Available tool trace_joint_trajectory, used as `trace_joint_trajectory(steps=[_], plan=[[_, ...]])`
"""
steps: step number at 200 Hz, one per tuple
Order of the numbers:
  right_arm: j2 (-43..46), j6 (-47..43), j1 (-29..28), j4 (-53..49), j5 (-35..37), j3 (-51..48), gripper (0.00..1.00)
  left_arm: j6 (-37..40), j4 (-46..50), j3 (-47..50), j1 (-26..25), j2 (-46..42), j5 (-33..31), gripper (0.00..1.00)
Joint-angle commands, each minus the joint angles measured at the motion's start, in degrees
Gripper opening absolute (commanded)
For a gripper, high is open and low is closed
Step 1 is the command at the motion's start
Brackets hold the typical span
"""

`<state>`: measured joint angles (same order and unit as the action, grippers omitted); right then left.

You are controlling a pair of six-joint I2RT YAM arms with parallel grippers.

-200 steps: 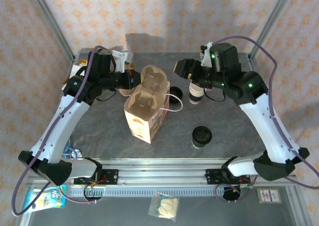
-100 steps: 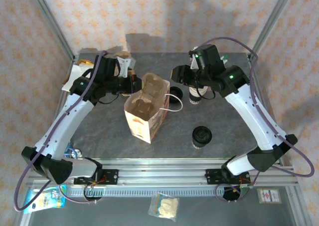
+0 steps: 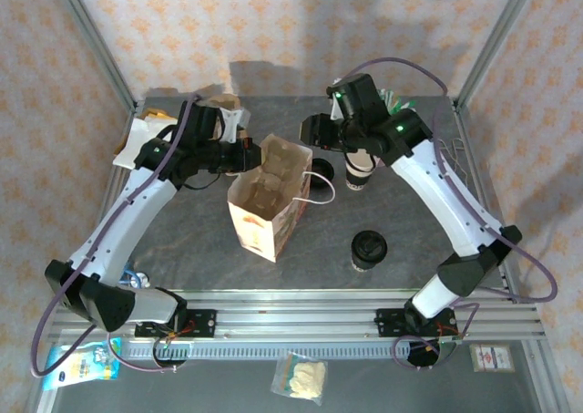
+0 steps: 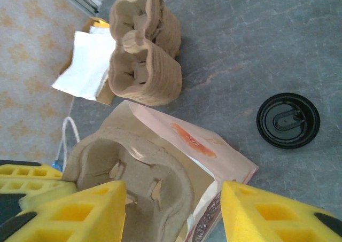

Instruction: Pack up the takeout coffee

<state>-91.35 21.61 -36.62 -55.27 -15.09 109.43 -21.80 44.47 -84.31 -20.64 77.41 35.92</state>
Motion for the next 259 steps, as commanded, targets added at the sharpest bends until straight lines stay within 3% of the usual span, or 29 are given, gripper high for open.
trace_joint_trajectory(steps=[1, 64, 140, 194, 259], plan=[[-1.1, -1.8, -0.9, -1.9, 2.8, 2.4, 0.48, -0.8, 1.0, 1.1, -0.7, -0.1, 0.2, 0.00], [-4.8, -5.4, -2.7, -1.7, 0.9, 4.3, 0.46, -2.6, -0.1, 4.4, -0.8, 1.2, 0.3, 0.00], [-7.7, -4.0, -3.4, -6.1, 9.2, 4.0, 0.43, -4.9, -1.6, 6.4, -1.1, 2.6, -2.8, 0.00], [-7.6, -4.0, -4.5, -7.1, 9.0, 1.4, 0.43, -4.7, 0.7, 5.0, -3.0, 4.4, -7.7, 0.00], [-4.1, -2.9, -4.7, -4.4, 6.0, -3.7, 0.43, -6.8, -2.6, 7.4, -4.9, 6.0, -7.7, 0.00]])
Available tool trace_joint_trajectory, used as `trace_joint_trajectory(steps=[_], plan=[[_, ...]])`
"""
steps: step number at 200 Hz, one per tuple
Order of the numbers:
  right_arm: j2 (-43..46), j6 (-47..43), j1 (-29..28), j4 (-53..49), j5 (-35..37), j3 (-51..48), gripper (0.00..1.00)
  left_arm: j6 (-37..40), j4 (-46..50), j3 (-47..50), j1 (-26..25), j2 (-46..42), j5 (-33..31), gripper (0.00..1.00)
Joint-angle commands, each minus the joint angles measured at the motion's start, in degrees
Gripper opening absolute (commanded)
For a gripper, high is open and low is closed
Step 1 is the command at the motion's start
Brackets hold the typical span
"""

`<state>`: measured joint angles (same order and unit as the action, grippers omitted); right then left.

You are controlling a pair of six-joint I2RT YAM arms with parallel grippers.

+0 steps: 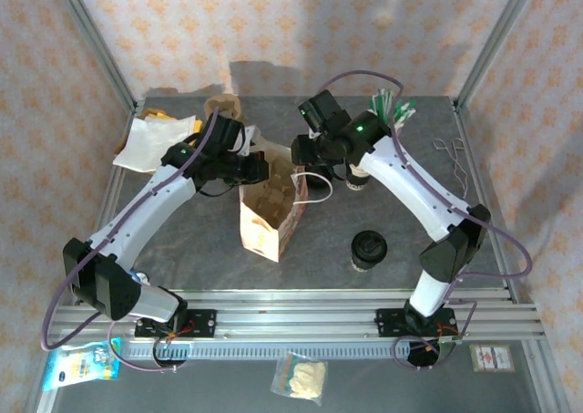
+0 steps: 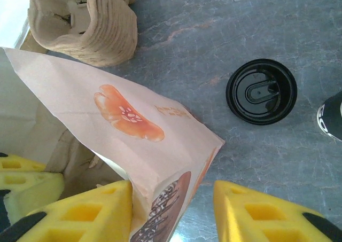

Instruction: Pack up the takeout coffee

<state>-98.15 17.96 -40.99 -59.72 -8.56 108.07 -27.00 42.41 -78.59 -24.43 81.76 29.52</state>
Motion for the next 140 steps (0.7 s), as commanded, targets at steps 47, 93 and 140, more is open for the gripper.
trace_joint_trajectory(steps=[47, 93, 140], plan=[[4.2, 2.1, -0.7, 1.8, -0.4, -4.8, 0.42, -2.1, -1.0, 1.7, -2.5, 2.7, -2.5, 0.00], [6.2, 2.7, -0.7, 2.7, -0.4, -3.8, 0.43, -0.1, 1.3, 1.4, -2.5, 2.3, -2.6, 0.00], [6.3, 2.5, -0.8, 2.5, -0.9, -4.2, 0.43, 0.1, 0.0, 2.4, -2.5, 3.6, -1.6, 0.00]])
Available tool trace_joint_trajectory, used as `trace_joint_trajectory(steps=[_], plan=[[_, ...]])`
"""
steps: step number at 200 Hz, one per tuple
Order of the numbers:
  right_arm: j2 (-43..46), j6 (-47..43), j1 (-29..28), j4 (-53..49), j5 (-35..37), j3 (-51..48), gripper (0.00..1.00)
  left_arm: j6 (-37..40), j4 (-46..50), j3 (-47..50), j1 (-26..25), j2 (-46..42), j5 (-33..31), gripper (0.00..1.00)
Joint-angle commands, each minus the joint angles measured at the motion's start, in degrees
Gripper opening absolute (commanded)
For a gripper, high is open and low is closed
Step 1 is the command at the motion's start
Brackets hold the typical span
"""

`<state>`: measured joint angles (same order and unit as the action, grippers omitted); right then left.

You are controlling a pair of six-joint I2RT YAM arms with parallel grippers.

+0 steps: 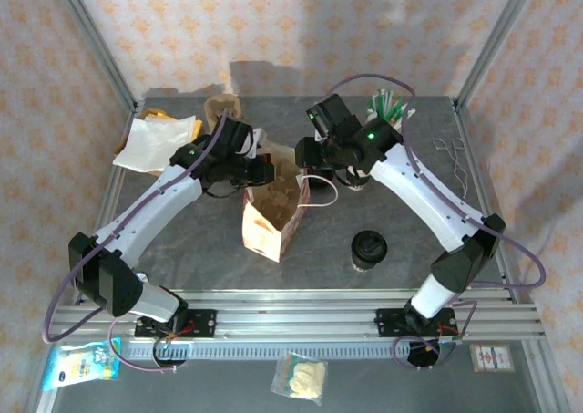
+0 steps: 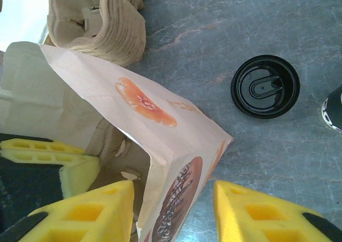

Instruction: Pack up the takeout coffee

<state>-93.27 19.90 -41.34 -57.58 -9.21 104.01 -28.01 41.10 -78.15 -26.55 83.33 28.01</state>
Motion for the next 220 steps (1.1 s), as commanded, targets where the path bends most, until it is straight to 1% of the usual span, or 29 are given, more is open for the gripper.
trace_joint_trajectory(steps=[1, 82, 129, 181, 204, 220], plan=[[1.4, 0.6, -0.4, 0.4, -0.3, -0.2, 0.43, 1.1, 1.3, 2.0, -0.3, 2.1, -0.1, 0.00], [1.4, 0.2, -0.4, 0.6, -0.2, -1.6, 0.43, 1.8, 0.6, 1.8, -0.4, 5.1, 0.1, 0.00], [1.0, 0.1, -0.4, 0.7, -1.1, -2.4, 0.44, 2.4, 1.9, 0.1, -0.4, 5.6, -0.6, 0.00], [1.7, 0.3, -0.4, 1.3, -1.1, -4.2, 0.44, 3.4, 1.9, 1.5, -0.4, 5.7, 1.2, 0.11], [2.1, 0.5, -0.4, 1.6, -1.1, -4.8, 0.44, 3.6, 2.2, 1.3, -0.4, 5.7, 1.0, 0.19], [2.1, 0.4, -0.4, 1.7, -1.0, -4.6, 0.44, 3.7, 2.5, 0.9, -0.3, 5.8, 0.7, 0.27]])
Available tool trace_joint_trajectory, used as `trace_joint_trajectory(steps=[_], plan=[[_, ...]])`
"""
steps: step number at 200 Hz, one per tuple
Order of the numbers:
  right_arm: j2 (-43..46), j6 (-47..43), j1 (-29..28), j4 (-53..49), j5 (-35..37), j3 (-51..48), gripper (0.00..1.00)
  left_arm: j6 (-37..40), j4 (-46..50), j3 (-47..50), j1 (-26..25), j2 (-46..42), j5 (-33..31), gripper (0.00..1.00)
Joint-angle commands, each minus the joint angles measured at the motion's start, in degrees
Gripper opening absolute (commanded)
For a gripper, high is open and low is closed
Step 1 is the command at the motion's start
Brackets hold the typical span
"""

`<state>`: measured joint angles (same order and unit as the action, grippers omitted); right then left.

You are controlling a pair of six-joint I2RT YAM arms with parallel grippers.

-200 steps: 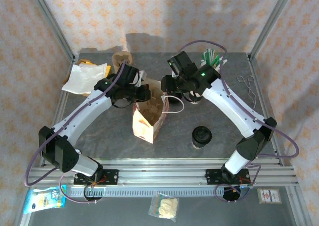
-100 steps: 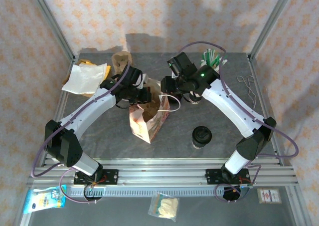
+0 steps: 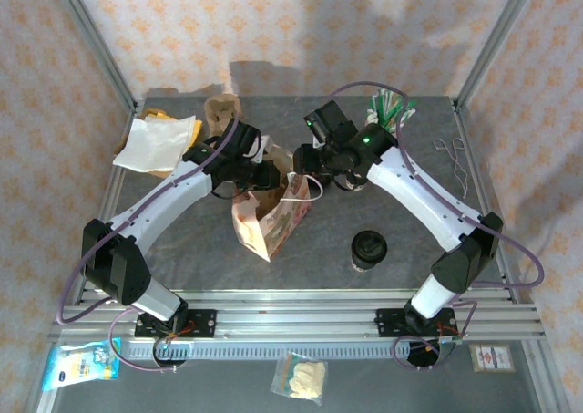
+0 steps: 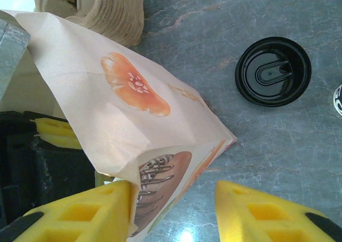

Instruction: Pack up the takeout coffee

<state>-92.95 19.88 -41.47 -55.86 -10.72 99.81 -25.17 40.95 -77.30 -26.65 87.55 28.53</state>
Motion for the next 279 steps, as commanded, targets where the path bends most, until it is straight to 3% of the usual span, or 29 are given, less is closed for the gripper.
trace_joint_trajectory(steps=[1, 71, 120, 139, 245, 279], plan=[[1.7, 0.5, -0.3, 0.0, 0.5, -0.4, 0.44, 0.8, 2.7, 0.0, -0.2, 1.6, 0.1, 0.27], [1.7, 0.3, -0.3, -0.7, 0.9, 0.7, 0.45, 1.4, 5.6, -2.6, -0.3, 0.7, -3.4, 0.70], [2.3, 0.4, -0.3, -1.3, 1.7, 2.2, 0.45, 2.1, 8.6, -6.9, -0.3, -0.4, -6.2, 0.87], [2.7, 0.4, -0.3, -1.2, 2.1, 2.3, 0.45, 2.3, 9.9, -8.9, -0.2, -0.8, -6.5, 0.99], [2.4, 0.6, -0.3, -2.5, 2.6, 5.9, 0.48, 1.1, 12.9, -12.1, -0.2, -3.4, -2.7, 0.99], [1.8, 1.0, -0.3, -3.7, 3.5, 8.2, 0.54, 0.9, 15.5, -16.3, -0.2, -3.3, -2.1, 0.99]])
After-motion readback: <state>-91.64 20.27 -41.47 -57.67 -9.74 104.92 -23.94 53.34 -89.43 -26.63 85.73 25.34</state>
